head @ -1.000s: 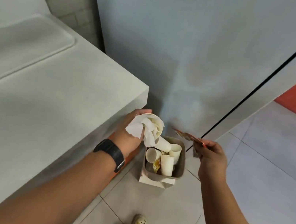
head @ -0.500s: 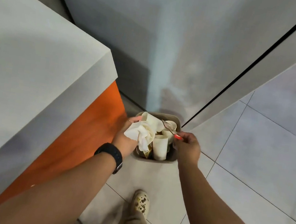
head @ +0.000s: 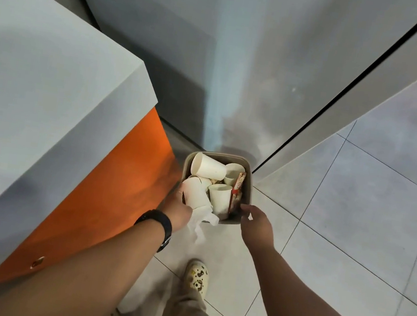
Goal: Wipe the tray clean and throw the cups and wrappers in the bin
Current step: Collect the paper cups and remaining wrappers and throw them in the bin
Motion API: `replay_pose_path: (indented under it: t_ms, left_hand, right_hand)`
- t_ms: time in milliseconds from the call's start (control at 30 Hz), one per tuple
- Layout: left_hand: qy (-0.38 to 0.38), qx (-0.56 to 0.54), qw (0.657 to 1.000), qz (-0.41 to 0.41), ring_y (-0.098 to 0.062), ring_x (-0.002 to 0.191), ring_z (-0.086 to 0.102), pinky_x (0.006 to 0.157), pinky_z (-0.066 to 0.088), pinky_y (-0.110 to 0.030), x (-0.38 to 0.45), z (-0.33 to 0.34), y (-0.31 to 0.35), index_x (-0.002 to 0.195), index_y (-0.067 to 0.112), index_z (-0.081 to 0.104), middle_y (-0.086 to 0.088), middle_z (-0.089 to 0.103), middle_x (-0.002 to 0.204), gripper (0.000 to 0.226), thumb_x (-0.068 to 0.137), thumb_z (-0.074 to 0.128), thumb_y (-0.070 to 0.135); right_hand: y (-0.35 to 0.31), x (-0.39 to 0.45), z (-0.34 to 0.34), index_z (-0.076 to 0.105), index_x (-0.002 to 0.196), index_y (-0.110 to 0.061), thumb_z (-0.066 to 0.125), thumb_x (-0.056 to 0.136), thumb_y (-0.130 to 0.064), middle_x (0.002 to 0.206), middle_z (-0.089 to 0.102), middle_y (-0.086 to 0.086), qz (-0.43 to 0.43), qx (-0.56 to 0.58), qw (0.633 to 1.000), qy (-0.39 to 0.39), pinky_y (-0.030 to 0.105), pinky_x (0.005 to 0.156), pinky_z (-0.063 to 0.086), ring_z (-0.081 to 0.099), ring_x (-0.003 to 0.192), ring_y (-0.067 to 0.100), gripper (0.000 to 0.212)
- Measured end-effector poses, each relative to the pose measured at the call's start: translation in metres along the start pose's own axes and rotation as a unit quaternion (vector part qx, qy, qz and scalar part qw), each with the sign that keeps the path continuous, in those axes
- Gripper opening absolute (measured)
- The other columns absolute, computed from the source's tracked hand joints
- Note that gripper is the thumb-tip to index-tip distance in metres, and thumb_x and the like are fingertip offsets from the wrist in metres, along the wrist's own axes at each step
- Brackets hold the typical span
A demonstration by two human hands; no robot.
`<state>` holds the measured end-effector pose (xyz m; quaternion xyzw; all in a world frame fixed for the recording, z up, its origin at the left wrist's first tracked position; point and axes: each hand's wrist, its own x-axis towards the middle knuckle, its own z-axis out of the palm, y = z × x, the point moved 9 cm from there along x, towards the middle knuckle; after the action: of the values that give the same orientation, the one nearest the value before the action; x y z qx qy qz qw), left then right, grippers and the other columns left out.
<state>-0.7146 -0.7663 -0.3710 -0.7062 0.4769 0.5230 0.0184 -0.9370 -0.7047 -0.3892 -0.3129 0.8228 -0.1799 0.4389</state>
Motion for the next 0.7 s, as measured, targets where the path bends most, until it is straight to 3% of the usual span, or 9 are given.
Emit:
replay_pose_path:
  t_ms: [100, 167, 233, 333, 400, 467, 533, 700]
  left_hand:
    - [0.002, -0.010, 1.000, 0.014, -0.024, 0.121, 0.048, 0.086, 0.035, -0.022, -0.018, -0.018, 0.014, 0.146, 0.018, 0.031, -0.007, 0.045, 0.143, 0.058, 0.092, 0.050, 0.008]
    - [0.013, -0.032, 0.999, 0.027, -0.022, 0.133, 0.040, 0.091, 0.033, -0.022, -0.029, -0.032, 0.020, 0.148, 0.018, 0.028, -0.004, 0.038, 0.149, 0.060, 0.093, 0.049, 0.010]
    - [0.024, -0.045, 0.998, 0.044, -0.022, 0.132, 0.043, 0.093, 0.036, -0.023, -0.043, -0.045, 0.030, 0.148, 0.022, 0.029, -0.001, 0.037, 0.150, 0.058, 0.094, 0.049, 0.013]
    - [0.044, -0.069, 0.993, 0.080, -0.021, 0.133, 0.042, 0.094, 0.033, -0.021, -0.063, -0.066, 0.049, 0.146, 0.023, 0.033, 0.001, 0.038, 0.149, 0.052, 0.096, 0.046, 0.015]
    - [0.064, -0.082, 0.988, 0.117, -0.019, 0.135, 0.040, 0.098, 0.031, -0.021, -0.088, -0.092, 0.062, 0.144, 0.022, 0.036, 0.001, 0.039, 0.149, 0.050, 0.096, 0.047, 0.014]
    - [0.072, -0.087, 0.983, 0.146, -0.014, 0.132, 0.041, 0.097, 0.030, -0.018, -0.107, -0.112, 0.074, 0.143, 0.021, 0.038, 0.001, 0.040, 0.148, 0.049, 0.096, 0.046, 0.014]
    - [0.084, -0.088, 0.976, 0.178, -0.010, 0.128, 0.043, 0.097, 0.030, -0.017, -0.133, -0.138, 0.080, 0.142, 0.022, 0.040, 0.004, 0.042, 0.146, 0.047, 0.096, 0.046, 0.014]
    - [0.090, -0.176, 0.955, 0.222, -0.007, 0.118, 0.053, 0.104, 0.043, -0.033, -0.194, -0.196, 0.077, 0.133, 0.026, 0.048, 0.010, 0.052, 0.135, 0.041, 0.095, 0.047, 0.012]
  right_hand:
    - [-0.027, -0.006, 0.000, 0.066, 0.111, -0.020, 0.045, 0.090, -0.011, 0.112, 0.065, 0.003, -0.029, -0.009, 1.000, 0.003, 0.021, 0.063, 0.040, 0.055, 0.086, 0.016, 0.031]
    - [-0.054, -0.016, 0.000, 0.066, 0.112, -0.022, 0.048, 0.089, -0.015, 0.117, 0.065, 0.002, -0.054, 0.012, 0.998, 0.001, 0.020, 0.070, 0.041, 0.059, 0.097, 0.019, 0.030]
    - [-0.081, -0.024, -0.002, 0.066, 0.111, -0.024, 0.053, 0.088, -0.014, 0.115, 0.064, -0.001, -0.075, 0.049, 0.996, 0.003, 0.017, 0.075, 0.040, 0.060, 0.104, 0.018, 0.029]
    - [-0.128, -0.043, -0.009, 0.065, 0.105, -0.026, 0.055, 0.092, -0.015, 0.090, 0.062, -0.011, -0.117, 0.092, 0.989, 0.006, 0.003, 0.058, 0.038, 0.060, 0.078, 0.008, 0.020]
    - [-0.167, -0.063, -0.015, 0.066, 0.106, -0.026, 0.056, 0.092, -0.017, 0.097, 0.064, -0.012, -0.164, 0.122, 0.979, 0.011, 0.003, 0.070, 0.042, 0.060, 0.084, 0.007, 0.019]
    - [-0.196, -0.077, -0.020, 0.066, 0.104, -0.030, 0.057, 0.091, -0.019, 0.111, 0.064, -0.011, -0.199, 0.155, 0.968, 0.015, 0.020, 0.091, 0.046, 0.060, 0.101, 0.008, 0.019]
    - [-0.229, -0.100, -0.022, 0.066, 0.103, -0.029, 0.057, 0.092, -0.019, 0.115, 0.063, -0.009, -0.241, 0.171, 0.955, 0.017, 0.027, 0.097, 0.045, 0.058, 0.107, 0.007, 0.018]
    - [-0.297, -0.156, -0.015, 0.067, 0.103, -0.025, 0.055, 0.094, -0.017, 0.106, 0.064, -0.010, -0.311, 0.199, 0.928, 0.040, 0.006, 0.078, 0.041, 0.057, 0.090, -0.006, 0.017]
